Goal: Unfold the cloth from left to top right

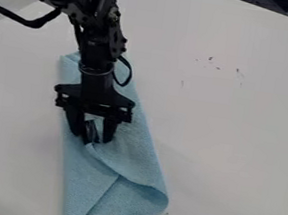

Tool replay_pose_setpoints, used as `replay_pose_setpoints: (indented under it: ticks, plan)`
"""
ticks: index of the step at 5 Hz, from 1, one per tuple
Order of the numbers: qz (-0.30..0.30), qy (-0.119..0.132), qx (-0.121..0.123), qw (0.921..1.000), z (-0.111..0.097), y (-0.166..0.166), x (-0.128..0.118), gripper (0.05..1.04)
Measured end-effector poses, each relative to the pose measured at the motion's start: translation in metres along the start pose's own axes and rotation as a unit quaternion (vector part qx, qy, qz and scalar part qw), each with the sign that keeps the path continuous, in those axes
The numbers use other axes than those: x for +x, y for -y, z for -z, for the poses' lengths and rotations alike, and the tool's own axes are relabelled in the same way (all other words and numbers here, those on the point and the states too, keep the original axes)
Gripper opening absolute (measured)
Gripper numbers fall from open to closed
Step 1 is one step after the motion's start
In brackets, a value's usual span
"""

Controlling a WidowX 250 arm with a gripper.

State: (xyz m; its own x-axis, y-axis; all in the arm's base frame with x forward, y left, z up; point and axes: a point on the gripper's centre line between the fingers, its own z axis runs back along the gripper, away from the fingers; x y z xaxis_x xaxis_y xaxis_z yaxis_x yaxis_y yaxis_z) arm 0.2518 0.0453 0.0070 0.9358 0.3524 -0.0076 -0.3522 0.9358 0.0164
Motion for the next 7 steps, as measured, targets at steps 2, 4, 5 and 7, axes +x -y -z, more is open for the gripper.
replay_pose_setpoints:
  ticks: [2,4,5,7]
  plan:
    - [-0.006,0.001,0.006,1.0,-0.001,-0.003,-0.008,0.427]
    - [-0.008,0.002,0.006,0.9999,-0.003,-0.002,-0.008,0.097]
    - [0.013,0.009,0.02,0.9997,-0.015,0.014,-0.003,0.067]
    - [0.098,0.053,0.043,0.9928,-0.044,0.091,0.041,0.066]
